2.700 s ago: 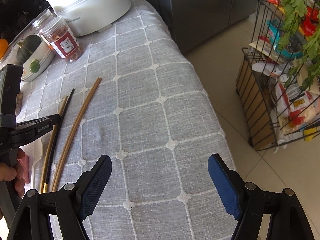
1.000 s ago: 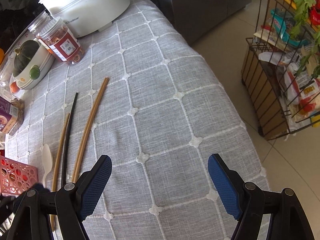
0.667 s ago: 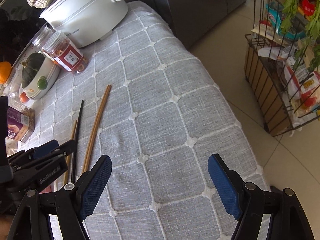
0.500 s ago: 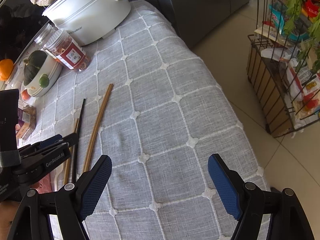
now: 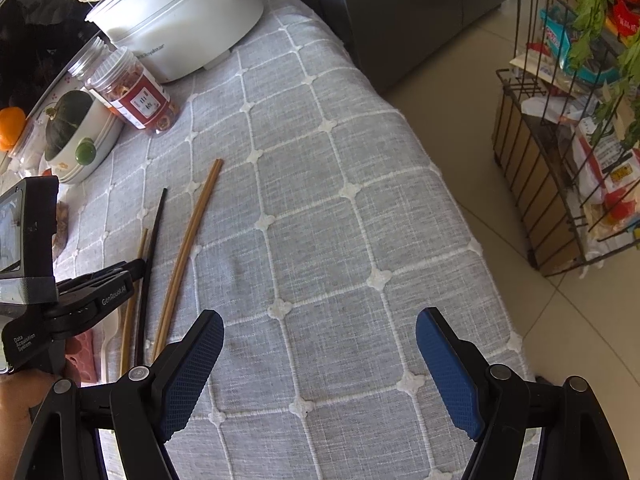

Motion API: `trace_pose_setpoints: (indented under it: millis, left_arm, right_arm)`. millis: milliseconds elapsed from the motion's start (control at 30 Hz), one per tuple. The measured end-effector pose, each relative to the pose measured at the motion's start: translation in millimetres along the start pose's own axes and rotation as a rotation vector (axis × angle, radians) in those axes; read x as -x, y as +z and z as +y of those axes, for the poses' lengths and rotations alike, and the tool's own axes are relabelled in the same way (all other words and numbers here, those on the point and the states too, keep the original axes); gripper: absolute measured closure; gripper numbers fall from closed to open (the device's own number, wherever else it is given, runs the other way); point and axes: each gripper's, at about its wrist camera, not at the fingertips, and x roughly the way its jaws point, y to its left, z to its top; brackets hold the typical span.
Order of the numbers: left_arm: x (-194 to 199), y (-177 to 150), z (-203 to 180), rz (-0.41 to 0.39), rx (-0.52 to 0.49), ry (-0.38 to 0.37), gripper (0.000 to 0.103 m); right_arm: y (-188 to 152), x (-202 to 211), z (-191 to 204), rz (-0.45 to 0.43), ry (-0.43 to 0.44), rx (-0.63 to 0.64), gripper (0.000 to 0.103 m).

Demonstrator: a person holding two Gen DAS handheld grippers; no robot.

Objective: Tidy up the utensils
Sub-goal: 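Close the left gripper on the wooden chopstick and lift it, then carry the wooden chopstick toward the basket with the left gripper while the right gripper grasps wooden chopsticks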

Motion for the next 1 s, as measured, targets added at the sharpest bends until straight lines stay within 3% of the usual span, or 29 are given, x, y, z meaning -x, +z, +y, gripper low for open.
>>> trace_pose_setpoints:
  millis: [100, 133, 267, 400, 733, 1000]
  left_arm:
    - [0, -1, 3, 0.008, 0.017, -0.024, 0.085]
    - [0, -4, 3, 0.003, 0.013, -0.037, 0.09]
    - [5, -13, -8, -0.031, -0.097, 0.009, 0.097]
    - [22, -26, -18, -0.075, -0.122, -0.029, 0.097]
    - [138, -84, -17, -0.279, -0.167, -0.188, 0.097]
    - [215, -137, 41, -0.445, -0.098, -0.28, 0.098]
  right_arm:
    - [0, -1, 2, 0.002, -0.001, 0.008, 0.02]
    - [0, -2, 3, 0.003, -0.002, 0.011, 0.02]
    - [0, -2, 6, 0.003, 0.0, 0.019, 0.02]
    - [-1, 3, 7, -0.01, 0.003, 0.008, 0.02]
    - [-11, 19, 13, -0.034, 0.035, -0.024, 0.02]
    - [-18, 13, 38, -0.037, 0.032, 0.032, 0.02]
